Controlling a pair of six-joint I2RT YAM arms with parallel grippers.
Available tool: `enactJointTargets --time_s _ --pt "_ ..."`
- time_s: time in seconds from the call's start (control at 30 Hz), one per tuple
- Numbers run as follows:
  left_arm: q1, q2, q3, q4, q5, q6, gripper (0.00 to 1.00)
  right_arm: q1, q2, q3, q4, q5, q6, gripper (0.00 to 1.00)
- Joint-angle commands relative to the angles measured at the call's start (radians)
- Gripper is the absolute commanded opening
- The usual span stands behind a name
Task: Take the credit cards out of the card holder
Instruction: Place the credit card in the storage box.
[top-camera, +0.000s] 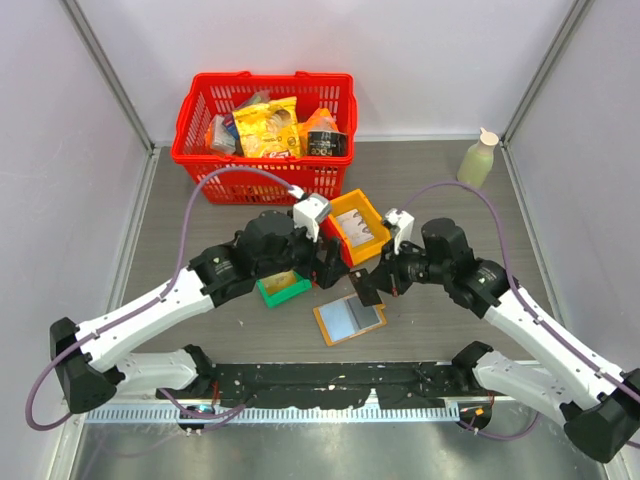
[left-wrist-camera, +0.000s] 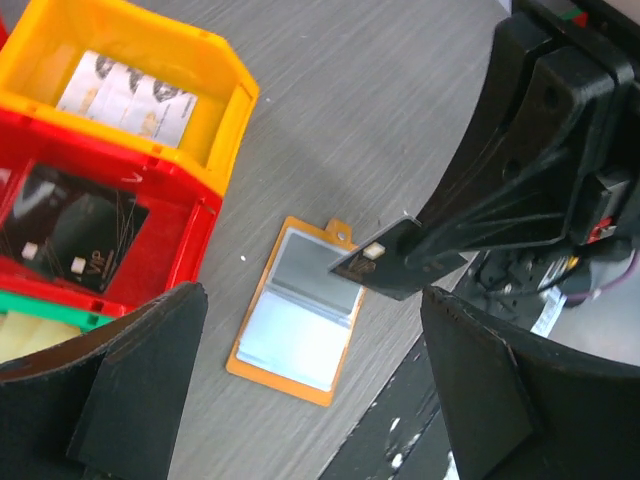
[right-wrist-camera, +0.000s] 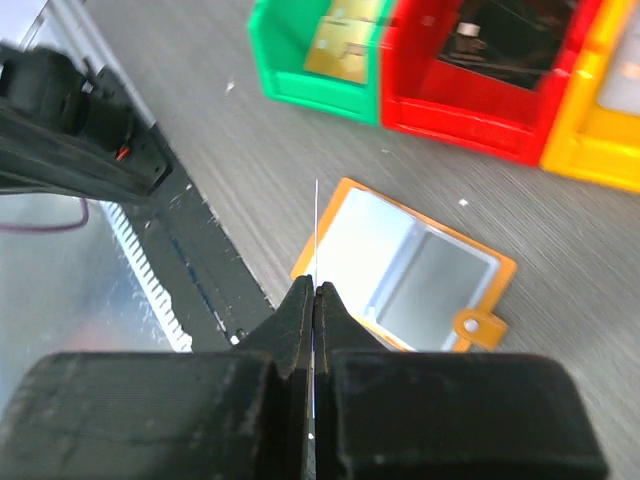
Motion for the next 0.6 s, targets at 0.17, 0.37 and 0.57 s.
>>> enactJointTargets --time_s 0.17,0.37,0.57 --pt "0.002 0.054 0.101 -0.203 0.347 0.448 0.87 0.165 0.013 0.1 0.035 -0.038 -0.24 0.01" --pt "0.002 0.029 0.074 -0.195 0.504 0.536 0.8 0.179 -0.019 0.078 0.08 -0.137 -0.303 0.01" --pt "0.002 0.074 0.095 -0.208 0.587 0.55 0.65 0.185 -0.017 0.068 0.087 -0.182 -0.341 0.01"
